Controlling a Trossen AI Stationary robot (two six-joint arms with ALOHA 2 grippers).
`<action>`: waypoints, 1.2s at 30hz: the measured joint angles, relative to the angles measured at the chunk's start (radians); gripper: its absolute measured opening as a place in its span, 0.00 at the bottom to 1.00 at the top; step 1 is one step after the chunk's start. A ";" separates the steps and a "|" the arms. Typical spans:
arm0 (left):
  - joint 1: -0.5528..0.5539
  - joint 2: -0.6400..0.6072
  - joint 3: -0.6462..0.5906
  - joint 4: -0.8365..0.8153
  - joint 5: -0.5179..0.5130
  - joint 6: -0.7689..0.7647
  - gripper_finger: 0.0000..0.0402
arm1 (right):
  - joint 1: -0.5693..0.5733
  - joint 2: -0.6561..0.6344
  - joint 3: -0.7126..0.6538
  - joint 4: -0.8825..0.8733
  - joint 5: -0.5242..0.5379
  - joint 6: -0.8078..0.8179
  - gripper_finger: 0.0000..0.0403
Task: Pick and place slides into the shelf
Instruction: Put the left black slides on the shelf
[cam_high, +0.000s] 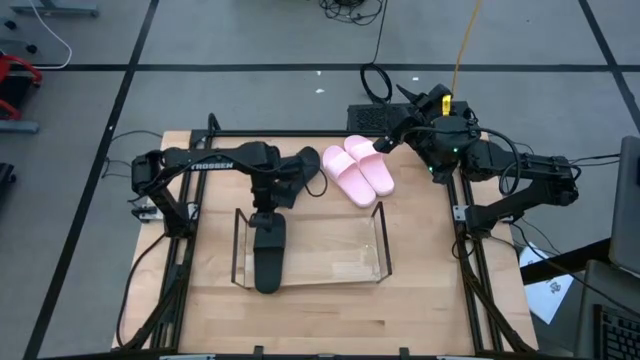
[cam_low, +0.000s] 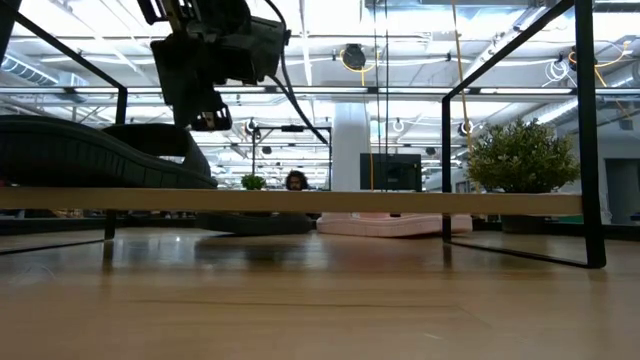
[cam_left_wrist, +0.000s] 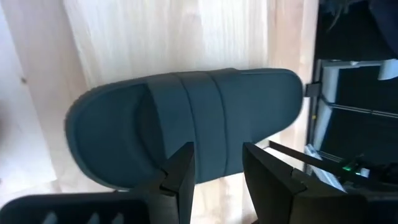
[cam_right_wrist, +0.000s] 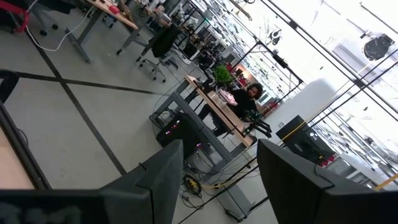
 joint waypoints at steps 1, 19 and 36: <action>0.000 0.000 0.000 0.007 -0.006 0.000 0.32 | 0.000 0.000 0.000 0.000 0.000 0.000 0.49; 0.048 0.059 0.000 -0.002 0.069 0.074 0.32 | 0.084 0.000 0.000 0.000 0.002 -0.034 0.49; 0.080 0.121 -0.009 -0.015 0.142 0.139 0.32 | 0.106 0.000 0.000 0.001 0.004 -0.053 0.49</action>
